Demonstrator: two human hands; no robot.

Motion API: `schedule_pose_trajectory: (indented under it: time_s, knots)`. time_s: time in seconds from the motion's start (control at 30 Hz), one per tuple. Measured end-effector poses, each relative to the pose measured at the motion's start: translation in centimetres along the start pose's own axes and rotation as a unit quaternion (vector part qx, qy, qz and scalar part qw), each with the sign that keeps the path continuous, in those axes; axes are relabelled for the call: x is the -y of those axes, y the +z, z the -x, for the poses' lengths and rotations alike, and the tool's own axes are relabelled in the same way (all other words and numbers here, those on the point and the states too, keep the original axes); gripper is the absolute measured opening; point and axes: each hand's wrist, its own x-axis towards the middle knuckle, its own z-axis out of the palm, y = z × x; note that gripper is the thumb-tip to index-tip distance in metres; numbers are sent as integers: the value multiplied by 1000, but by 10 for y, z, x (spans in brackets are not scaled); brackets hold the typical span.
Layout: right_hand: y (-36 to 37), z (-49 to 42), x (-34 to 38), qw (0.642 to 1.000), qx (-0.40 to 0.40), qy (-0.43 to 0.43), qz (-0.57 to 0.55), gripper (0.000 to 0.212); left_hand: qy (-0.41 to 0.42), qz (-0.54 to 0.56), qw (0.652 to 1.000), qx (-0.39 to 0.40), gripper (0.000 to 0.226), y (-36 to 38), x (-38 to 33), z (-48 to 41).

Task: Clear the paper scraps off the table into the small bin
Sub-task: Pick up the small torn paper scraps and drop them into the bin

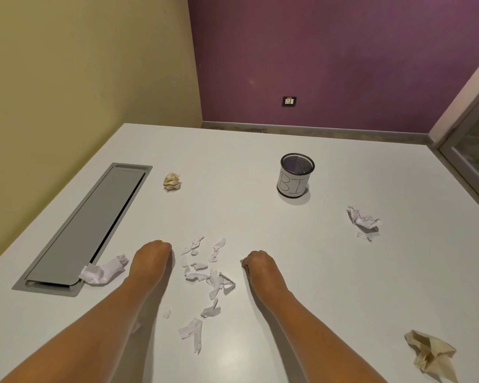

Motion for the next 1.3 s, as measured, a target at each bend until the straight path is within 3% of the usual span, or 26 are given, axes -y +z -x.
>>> schedule_pose_trajectory:
  time_s: [0.17, 0.37, 0.47, 0.57, 0.7, 0.83, 1.1, 1.23, 1.3]
  knots:
    - [-4, 1, 0, 1000, 7, 4, 22, 46, 2, 50, 999, -21, 22, 2, 3, 1]
    - [-17, -4, -2, 998, 33, 51, 11, 19, -39, 140, 987, -67, 17, -2, 2, -1]
    - [-25, -8, -7, 996, 45, 67, -28, 22, -45, 171, 981, -77, 17, -6, -5, -5]
    - [-29, -7, -15, 989, 26, 81, -121, 20, -40, 177, 980, -83, 11, -11, -13, -13]
    - [-39, -7, -23, 925, -30, 194, -324, 30, -19, 161, 981, -110, 19, -20, -30, -24]
    - [-53, -15, -31, 923, -27, 209, -321, 35, 15, 146, 981, -126, 20, -34, -51, -43]
    - [-119, -55, -37, 976, -12, 132, -173, 21, 146, 224, 953, -144, 16, -91, -123, -92]
    - [-148, -78, -50, 953, -99, 158, -239, 21, 165, 290, 930, -154, 4, -108, -167, -112]
    - [-162, -89, -57, 961, -122, 138, -205, 16, 165, 337, 915, -148, 8, -114, -188, -121]
